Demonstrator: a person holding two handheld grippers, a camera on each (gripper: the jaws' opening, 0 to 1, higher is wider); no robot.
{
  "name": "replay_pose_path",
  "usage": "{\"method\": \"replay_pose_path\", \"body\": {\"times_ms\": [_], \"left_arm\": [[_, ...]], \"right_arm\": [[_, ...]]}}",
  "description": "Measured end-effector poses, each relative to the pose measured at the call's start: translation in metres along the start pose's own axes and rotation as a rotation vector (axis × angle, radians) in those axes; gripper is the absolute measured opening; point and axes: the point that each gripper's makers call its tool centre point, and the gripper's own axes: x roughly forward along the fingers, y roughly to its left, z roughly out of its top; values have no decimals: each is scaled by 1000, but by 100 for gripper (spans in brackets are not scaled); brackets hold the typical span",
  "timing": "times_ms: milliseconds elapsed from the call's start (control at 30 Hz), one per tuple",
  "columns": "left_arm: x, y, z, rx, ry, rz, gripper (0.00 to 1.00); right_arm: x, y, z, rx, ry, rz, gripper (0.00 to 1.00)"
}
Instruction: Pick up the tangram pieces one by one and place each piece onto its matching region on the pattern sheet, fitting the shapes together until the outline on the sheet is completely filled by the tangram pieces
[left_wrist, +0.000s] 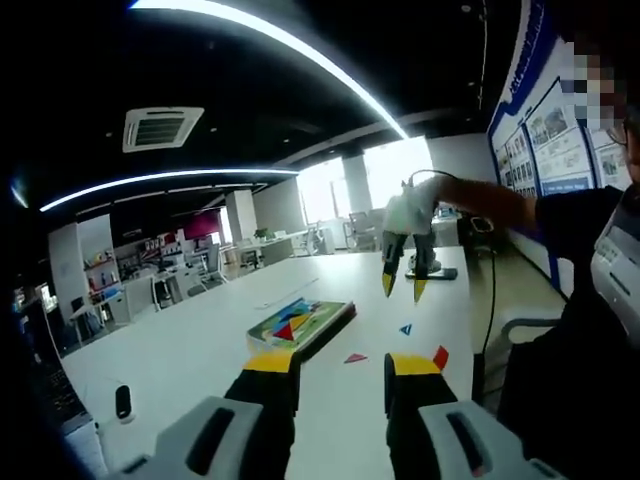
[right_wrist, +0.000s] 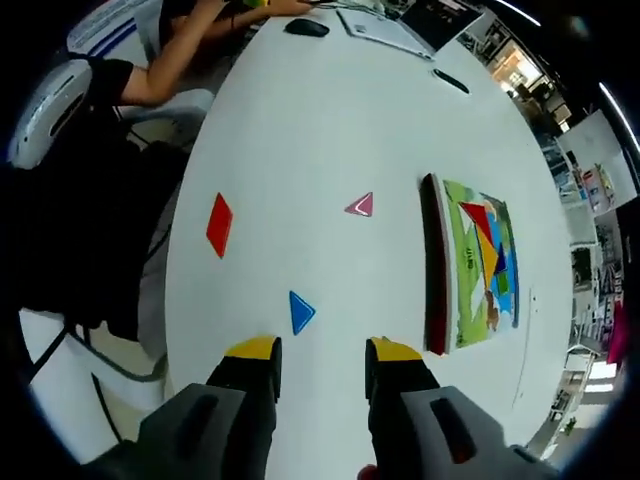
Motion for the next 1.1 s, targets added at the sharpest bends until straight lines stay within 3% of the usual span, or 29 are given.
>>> {"method": "replay_pose_path", "body": {"times_ms": [167,467,833,1100], "left_arm": [[0,-6,-4,8,10,-26,35],[-3,-6,-4,12,9,-26,35],[-5,-4,-1,16,-1,-21,35],[-5,-8,1,25,-4,-26,35]], "right_arm": [[19,9,3,-28,35,55,32],[46,16,-5,-5,99,95,27],[53,14,-4,-10,107,122,22],[53,13,-7,49,91,169,21]]}}
